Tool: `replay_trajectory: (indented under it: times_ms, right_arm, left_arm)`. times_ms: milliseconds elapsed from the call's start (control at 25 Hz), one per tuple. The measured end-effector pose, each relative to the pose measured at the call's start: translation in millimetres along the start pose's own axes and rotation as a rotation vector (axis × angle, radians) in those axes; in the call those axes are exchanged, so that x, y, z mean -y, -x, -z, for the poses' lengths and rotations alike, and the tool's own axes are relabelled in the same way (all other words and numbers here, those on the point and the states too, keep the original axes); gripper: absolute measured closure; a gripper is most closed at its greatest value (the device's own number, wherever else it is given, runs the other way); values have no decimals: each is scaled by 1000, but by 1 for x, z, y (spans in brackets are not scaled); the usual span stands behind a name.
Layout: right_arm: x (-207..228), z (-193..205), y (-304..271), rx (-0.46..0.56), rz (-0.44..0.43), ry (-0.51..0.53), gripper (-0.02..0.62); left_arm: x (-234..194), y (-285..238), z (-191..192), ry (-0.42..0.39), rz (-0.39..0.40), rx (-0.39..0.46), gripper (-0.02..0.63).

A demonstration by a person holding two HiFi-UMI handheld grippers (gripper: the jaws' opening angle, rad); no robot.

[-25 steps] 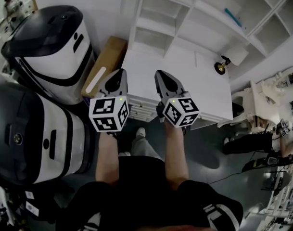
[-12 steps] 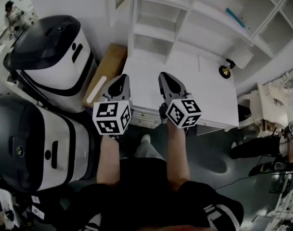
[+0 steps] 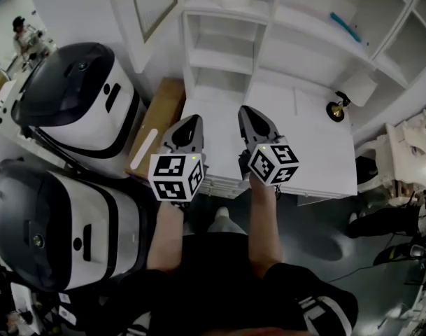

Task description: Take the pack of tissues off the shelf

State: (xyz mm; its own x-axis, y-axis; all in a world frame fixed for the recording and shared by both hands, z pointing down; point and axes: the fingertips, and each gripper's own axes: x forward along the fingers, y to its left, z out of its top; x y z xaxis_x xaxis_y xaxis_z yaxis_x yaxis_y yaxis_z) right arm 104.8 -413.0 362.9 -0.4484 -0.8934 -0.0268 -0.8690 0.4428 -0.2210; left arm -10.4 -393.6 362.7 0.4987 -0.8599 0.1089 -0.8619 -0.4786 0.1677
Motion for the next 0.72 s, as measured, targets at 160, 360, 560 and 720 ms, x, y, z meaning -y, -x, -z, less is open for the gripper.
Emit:
replay_trajectory:
  times_ms: [160, 360, 560, 720]
  right_arm:
    - [16, -13, -16, 7, -18, -2, 576]
    - [47, -26, -27, 27, -17, -1, 575]
    - [81, -33, -27, 38, -14, 12, 575]
    - [124, -42, -18, 55, 33, -4, 576]
  left_arm:
    - [10, -24, -13, -6, 13, 21, 597]
    - [11, -52, -19, -23, -2, 28, 597]
    - [13, -80, -23, -24, -22, 48, 597]
    - [12, -97, -16, -19, -40, 44, 597]
